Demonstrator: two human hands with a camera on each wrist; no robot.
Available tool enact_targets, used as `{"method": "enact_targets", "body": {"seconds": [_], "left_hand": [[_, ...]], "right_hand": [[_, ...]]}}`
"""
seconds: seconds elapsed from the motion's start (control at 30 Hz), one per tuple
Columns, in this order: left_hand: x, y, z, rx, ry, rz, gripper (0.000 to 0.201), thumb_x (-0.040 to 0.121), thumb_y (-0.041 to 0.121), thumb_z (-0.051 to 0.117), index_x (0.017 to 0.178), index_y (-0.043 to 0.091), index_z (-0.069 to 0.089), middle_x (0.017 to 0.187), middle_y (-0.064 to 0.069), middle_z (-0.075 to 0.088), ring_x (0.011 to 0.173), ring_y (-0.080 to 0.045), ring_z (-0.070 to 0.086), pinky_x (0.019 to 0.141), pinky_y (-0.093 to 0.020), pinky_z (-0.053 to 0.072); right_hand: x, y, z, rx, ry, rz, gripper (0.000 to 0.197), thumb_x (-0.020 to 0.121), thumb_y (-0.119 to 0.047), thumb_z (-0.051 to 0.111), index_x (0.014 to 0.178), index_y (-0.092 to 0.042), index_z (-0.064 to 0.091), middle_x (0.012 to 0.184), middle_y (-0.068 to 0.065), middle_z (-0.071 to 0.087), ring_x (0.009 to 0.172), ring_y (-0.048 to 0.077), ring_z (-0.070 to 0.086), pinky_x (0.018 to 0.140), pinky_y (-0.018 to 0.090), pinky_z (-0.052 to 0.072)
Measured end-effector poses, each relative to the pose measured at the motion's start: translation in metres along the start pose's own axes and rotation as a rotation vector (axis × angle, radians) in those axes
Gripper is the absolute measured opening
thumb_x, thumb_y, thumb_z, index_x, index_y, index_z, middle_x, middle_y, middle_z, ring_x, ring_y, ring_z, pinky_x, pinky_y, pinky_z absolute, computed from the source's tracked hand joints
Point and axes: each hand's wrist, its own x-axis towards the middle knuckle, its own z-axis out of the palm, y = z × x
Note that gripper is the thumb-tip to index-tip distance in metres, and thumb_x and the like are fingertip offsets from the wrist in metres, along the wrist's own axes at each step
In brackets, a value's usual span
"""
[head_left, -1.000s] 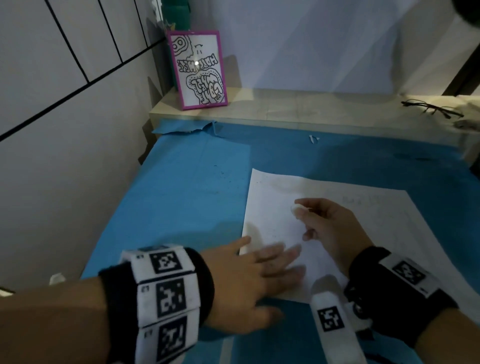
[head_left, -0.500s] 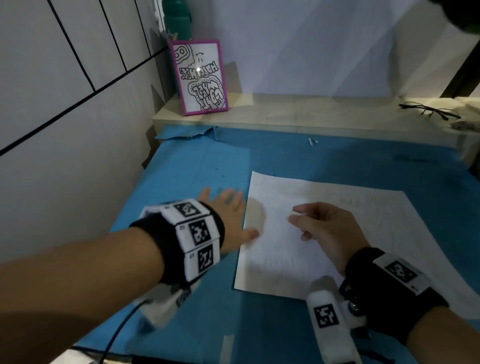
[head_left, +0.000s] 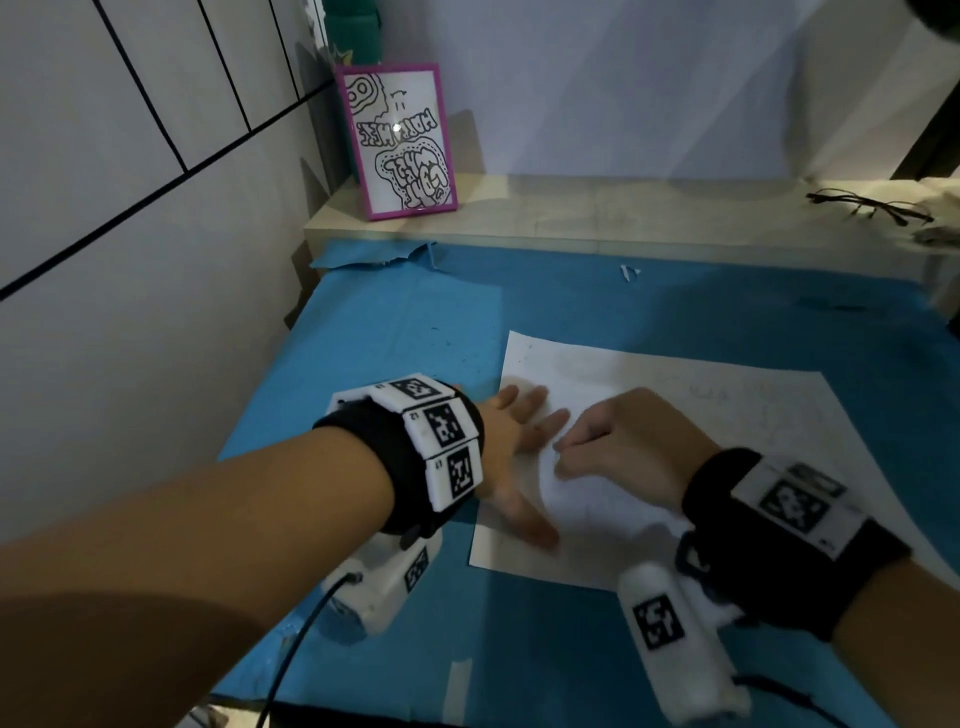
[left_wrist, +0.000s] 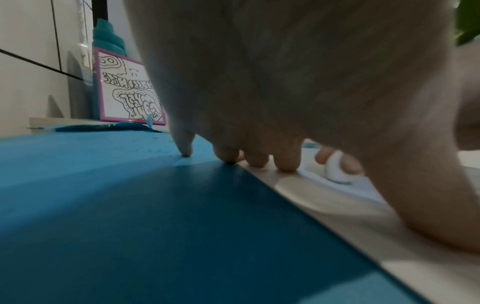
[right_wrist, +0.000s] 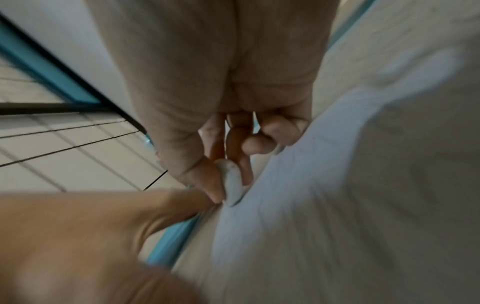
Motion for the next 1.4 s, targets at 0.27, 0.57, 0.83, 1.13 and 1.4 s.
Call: {"method": "enact_targets", "body": {"seconds": [0.27, 0.57, 0.83, 1.13, 1.4], "left_hand": [[-0.002, 0.001, -0.003, -0.031, -0.007, -0.001, 0.113, 0.071, 0.076, 0.057, 0.149, 0.038, -0.015, 0.156, 0.005, -0.027, 0.145, -0.021, -0.020, 0.114, -0.052, -0.003], [-0.002, 0.003, -0.002, -0.043, -0.009, -0.011, 0.115, 0.071, 0.077, 0.057, 0.148, 0.037, -0.018, 0.155, 0.007, -0.027, 0.144, -0.019, -0.021, 0.114, -0.053, -0.004], [-0.003, 0.002, -0.004, -0.050, -0.029, -0.016, 0.117, 0.070, 0.078, 0.057, 0.147, 0.037, -0.022, 0.154, 0.007, -0.030, 0.144, -0.018, -0.022, 0.113, -0.056, -0.005], [-0.004, 0.003, -0.006, -0.041, -0.045, -0.019, 0.117, 0.070, 0.078, 0.056, 0.146, 0.037, -0.023, 0.154, 0.008, -0.030, 0.144, -0.018, -0.022, 0.113, -0.056, -0.004], [-0.007, 0.006, -0.008, -0.026, -0.035, -0.027, 0.113, 0.072, 0.077, 0.056, 0.148, 0.037, -0.018, 0.155, 0.007, -0.028, 0.144, -0.018, -0.021, 0.114, -0.053, -0.002]], "right_hand": [[0.000, -0.007, -0.004, -0.039, -0.118, -0.040, 0.010, 0.069, -0.020, 0.075, 0.062, -0.026, 0.071, 0.061, -0.016, 0.065, 0.062, -0.005, 0.056, 0.056, 0.006, 0.038], [0.001, -0.002, -0.004, -0.053, -0.003, -0.024, 0.007, 0.068, -0.020, 0.075, 0.065, -0.025, 0.071, 0.070, -0.011, 0.066, 0.073, 0.005, 0.059, 0.061, 0.014, 0.039], [-0.003, 0.007, -0.013, -0.048, 0.019, -0.025, 0.012, 0.071, -0.016, 0.075, 0.065, -0.023, 0.069, 0.073, -0.012, 0.066, 0.073, 0.004, 0.059, 0.062, 0.008, 0.037], [-0.008, 0.003, -0.009, -0.118, -0.067, -0.087, 0.011, 0.071, -0.021, 0.076, 0.066, -0.026, 0.067, 0.071, -0.016, 0.062, 0.070, 0.000, 0.056, 0.061, 0.003, 0.038], [-0.008, -0.001, -0.002, -0.111, -0.082, -0.144, 0.005, 0.073, -0.019, 0.075, 0.078, -0.020, 0.074, 0.067, -0.019, 0.057, 0.068, 0.000, 0.054, 0.058, 0.003, 0.035]]}}
